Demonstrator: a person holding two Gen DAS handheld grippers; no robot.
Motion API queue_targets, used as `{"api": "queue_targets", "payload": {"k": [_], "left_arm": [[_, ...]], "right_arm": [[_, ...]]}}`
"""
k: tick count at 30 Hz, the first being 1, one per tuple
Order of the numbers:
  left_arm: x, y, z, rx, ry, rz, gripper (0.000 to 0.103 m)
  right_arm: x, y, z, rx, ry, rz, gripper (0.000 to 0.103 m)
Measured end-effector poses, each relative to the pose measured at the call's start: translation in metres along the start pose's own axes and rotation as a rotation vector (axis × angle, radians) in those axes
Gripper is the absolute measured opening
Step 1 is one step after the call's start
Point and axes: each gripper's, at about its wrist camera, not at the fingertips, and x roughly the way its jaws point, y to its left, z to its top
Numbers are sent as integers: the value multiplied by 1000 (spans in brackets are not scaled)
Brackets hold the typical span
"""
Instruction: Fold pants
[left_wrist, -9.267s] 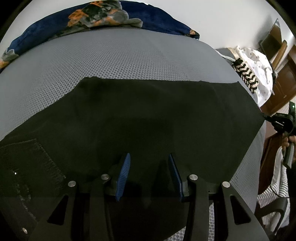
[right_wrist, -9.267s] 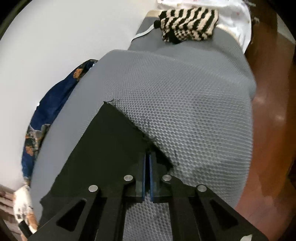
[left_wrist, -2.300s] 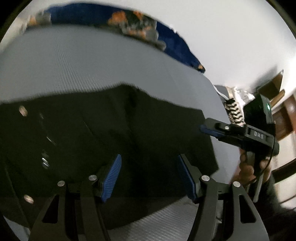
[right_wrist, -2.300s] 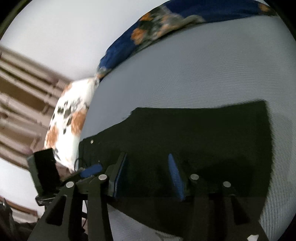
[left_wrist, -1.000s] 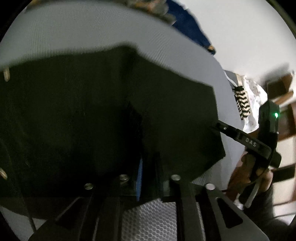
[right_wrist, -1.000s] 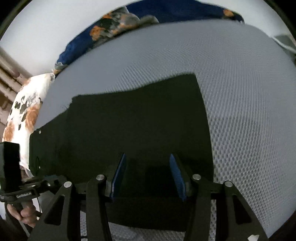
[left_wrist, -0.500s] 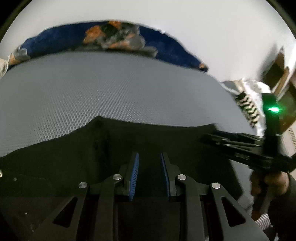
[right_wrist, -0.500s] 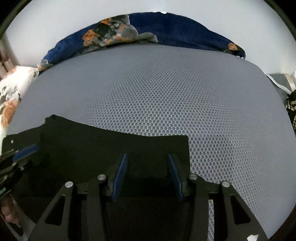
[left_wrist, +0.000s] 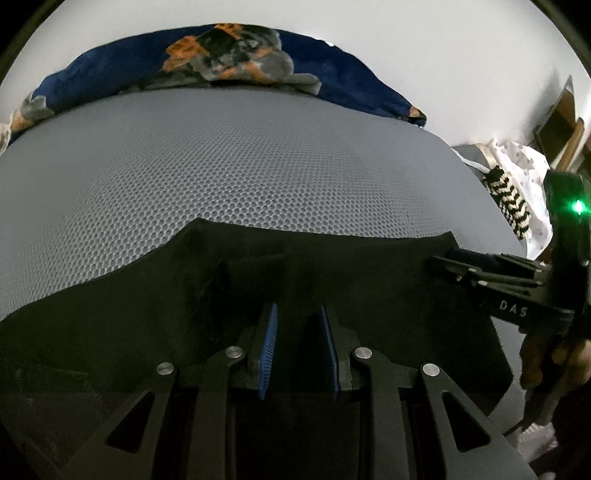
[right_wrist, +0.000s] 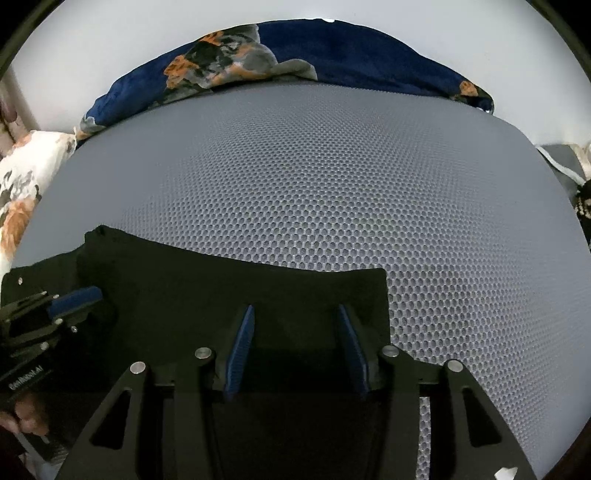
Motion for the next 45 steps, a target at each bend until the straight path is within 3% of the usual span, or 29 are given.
{"api": "queue_targets", "payload": {"k": [6, 10, 17, 27, 36, 45], "left_arm": [[-30, 5, 0, 22, -9, 24, 26], [-68, 16, -2, 31, -38, 39, 40], [-126, 48, -18, 5, -104, 107, 50], [-173, 125, -49, -175, -120, 182, 52], [-195, 191, -73, -338, -89, 202, 52], [-196, 240, -98, -509, -44, 118, 53]], "right_arm": [[-2, 2, -1, 2, 4, -4, 46], [-2, 5, -2, 0, 2, -16, 48], [-9, 16, -4, -26, -8, -7, 50], [-26, 39, -8, -47, -16, 23, 51], [-24, 66, -38, -51, 70, 90, 51], [-26, 96, -60, -72, 142, 164, 52]]}}
